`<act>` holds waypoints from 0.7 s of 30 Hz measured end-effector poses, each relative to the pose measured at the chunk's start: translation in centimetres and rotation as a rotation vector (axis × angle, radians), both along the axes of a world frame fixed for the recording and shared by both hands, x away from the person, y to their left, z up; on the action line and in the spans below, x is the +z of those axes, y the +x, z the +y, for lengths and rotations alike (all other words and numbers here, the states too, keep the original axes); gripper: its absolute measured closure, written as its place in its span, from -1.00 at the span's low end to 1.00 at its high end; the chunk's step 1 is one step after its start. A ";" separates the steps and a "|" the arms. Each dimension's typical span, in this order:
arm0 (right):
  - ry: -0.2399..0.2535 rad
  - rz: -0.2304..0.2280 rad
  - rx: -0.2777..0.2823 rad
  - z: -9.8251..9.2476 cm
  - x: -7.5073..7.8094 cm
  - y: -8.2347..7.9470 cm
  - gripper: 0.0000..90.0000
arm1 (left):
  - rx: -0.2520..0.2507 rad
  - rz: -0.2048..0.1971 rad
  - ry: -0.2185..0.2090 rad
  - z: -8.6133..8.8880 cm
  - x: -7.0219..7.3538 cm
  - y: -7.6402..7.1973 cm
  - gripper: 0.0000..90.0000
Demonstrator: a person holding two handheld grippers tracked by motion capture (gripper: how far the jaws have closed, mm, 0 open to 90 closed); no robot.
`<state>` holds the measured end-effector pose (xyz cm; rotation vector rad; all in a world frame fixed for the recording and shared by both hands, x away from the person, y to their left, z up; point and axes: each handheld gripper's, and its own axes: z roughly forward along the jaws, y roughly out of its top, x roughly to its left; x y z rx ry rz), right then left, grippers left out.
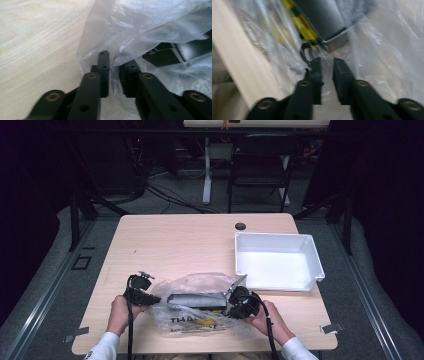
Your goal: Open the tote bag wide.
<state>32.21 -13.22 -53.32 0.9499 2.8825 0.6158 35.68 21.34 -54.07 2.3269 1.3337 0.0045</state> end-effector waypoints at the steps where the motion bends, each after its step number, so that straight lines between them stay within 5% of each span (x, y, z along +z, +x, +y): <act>1: 0.018 -0.012 0.009 -0.1 0.3 -0.2 0.65 | 0.000 -0.011 -0.010 0.1 0.3 -0.1 0.64; 6: 0.150 -0.140 0.037 -1.0 3.2 -1.4 0.51 | 0.013 -0.059 -0.058 0.5 2.0 -0.7 0.29; 8: 0.164 -0.200 0.020 -1.3 4.1 -1.6 0.48 | 0.029 -0.077 -0.080 0.7 2.4 -0.9 0.15; 12: 0.052 -0.254 -0.041 -1.1 3.3 -1.0 0.28 | 0.043 -0.088 -0.103 1.0 2.3 -0.8 0.18; 13: 0.012 -0.232 -0.049 -1.1 2.7 -0.5 0.27 | 0.041 -0.086 -0.103 1.0 2.2 -0.7 0.23; 19: 0.019 -0.217 -0.098 -1.0 1.4 0.8 0.96 | 0.059 -0.094 -0.086 0.8 1.2 0.0 0.59; 21: 0.023 -0.223 -0.135 -0.9 1.2 1.3 1.00 | 0.049 -0.087 -0.060 0.5 0.7 0.2 0.77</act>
